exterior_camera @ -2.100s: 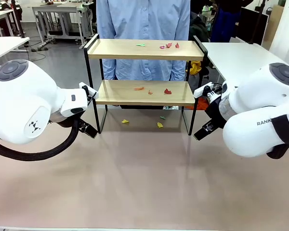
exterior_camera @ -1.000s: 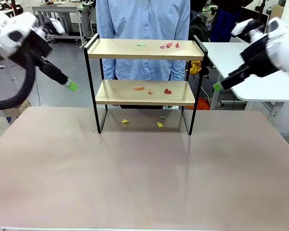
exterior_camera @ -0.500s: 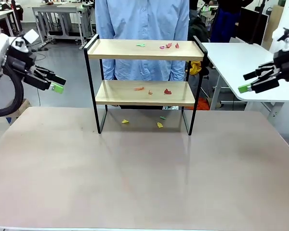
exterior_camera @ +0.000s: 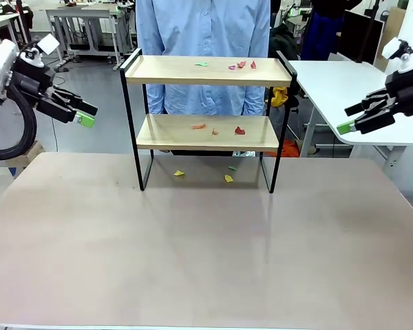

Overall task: Clean the shelf.
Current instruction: Pick up the Duster handed by the human.

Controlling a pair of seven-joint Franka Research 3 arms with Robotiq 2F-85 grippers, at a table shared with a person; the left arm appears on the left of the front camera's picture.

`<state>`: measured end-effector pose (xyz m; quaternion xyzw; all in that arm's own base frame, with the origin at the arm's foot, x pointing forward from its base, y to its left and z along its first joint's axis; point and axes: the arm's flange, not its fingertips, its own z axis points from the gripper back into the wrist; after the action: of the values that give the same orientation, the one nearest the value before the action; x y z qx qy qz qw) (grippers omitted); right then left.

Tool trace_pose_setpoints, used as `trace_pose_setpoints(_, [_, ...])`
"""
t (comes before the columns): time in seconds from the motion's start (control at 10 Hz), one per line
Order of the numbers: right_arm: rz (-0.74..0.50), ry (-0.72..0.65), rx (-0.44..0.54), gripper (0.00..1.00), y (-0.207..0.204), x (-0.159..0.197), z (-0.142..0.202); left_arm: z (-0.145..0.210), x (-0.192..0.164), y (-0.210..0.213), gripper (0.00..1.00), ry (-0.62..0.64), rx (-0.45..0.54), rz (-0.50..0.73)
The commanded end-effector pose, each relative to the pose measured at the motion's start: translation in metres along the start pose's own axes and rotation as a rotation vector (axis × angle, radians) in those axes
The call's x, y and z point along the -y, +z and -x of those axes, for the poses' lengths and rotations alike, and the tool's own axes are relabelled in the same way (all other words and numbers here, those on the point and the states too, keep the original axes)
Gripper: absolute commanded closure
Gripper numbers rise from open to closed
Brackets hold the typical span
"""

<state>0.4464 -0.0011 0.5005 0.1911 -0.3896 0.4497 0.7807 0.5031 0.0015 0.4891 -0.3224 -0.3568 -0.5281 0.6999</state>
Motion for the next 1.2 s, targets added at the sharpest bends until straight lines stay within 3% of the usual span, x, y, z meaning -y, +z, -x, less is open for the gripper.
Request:
trace_pose_setpoints(0.0, [0.0, 0.026, 0.024, 0.0, 0.003, 0.004, 0.002, 0.008, 0.004, 0.001, 0.0, 0.015, -0.002, 0.006])
trace_pose_setpoints(0.1, [0.0, 0.0, 0.0, 0.0, 0.0, 0.0, 0.0, 0.0, 0.0, 0.0, 0.0, 0.0, 0.0, 0.0])
trace_pose_setpoints(0.3, [-0.065, -0.019, 0.115, 0.0, -0.005, 0.072, 0.011, 0.017, -0.057, -0.003, 0.0, 0.086, 0.079, 0.033])
trace_pose_setpoints(0.5, [-0.165, 0.039, 0.238, 0.0, -0.015, 0.118, 0.032, 0.038, -0.087, -0.008, 0.0, 0.072, 0.194, 0.081])
trace_pose_setpoints(0.7, [-0.24, 0.133, 0.314, 0.0, -0.022, 0.15, 0.059, 0.072, -0.124, -0.017, 0.0, -0.028, 0.322, 0.057])
trace_pose_setpoints(0.9, [-0.306, 0.187, 0.409, 0.0, -0.033, 0.17, 0.085, 0.101, -0.143, -0.024, 0.0, -0.154, 0.38, 0.098])
trace_pose_setpoints(1.1, [-0.336, 0.21, 0.474, 0.0, -0.044, 0.181, 0.106, 0.119, -0.149, -0.023, 0.0, -0.202, 0.449, 0.121])
